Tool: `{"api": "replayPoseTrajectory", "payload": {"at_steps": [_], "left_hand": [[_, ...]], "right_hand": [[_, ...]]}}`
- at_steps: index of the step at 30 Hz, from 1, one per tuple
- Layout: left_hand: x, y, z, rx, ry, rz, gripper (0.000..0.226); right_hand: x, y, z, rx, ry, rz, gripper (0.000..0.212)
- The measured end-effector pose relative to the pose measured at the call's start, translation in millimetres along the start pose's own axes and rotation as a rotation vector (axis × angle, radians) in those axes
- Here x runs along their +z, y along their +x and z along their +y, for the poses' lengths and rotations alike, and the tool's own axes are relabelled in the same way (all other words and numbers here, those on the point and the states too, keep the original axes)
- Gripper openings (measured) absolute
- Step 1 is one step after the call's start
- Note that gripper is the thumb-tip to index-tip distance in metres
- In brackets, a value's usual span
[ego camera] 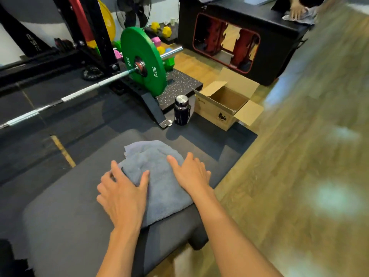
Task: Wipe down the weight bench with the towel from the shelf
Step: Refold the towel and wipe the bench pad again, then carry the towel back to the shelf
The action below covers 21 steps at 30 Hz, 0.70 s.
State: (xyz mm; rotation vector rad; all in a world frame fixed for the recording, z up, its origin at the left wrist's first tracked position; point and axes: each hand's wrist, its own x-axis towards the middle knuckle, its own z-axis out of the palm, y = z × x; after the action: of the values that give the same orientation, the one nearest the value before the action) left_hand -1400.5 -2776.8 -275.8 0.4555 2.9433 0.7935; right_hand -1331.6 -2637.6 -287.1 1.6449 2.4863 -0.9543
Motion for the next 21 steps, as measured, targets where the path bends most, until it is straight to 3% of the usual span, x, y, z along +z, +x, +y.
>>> {"api": "replayPoseTrajectory", "payload": {"at_steps": [4,6,9,11,16,21], "left_hand": [[-8.5,-4.6,10.2,-0.228,-0.236,-0.082,0.084],[-13.5,2.1,8.8,-0.313,-0.301,-0.108,0.07],[-26.6,12.1,-1.0,-0.29,-0.43,-0.162,0.033],[-38.8,16.6,-9.2,-0.235,-0.477,-0.183,0.024],[-71.4,34.8,-33.0,-0.118,-0.564,-0.215,0.037],[-103.7,51.3,-52.6,-0.041,-0.693,-0.178,0.045]], "right_hand": [[-2.4,-10.9,-7.2,-0.047,0.072,-0.023,0.069],[-6.3,-15.3,-13.7,-0.029,0.114,-0.038,0.066],[-11.2,-22.7,-24.2,-0.032,0.11,-0.048,0.065],[-13.1,-29.9,-33.1,-0.04,0.138,-0.052,0.065],[-24.6,-52.3,-67.5,-0.076,0.305,-0.025,0.067],[-26.9,-83.4,-98.7,-0.048,0.53,-0.046,0.052]]}}
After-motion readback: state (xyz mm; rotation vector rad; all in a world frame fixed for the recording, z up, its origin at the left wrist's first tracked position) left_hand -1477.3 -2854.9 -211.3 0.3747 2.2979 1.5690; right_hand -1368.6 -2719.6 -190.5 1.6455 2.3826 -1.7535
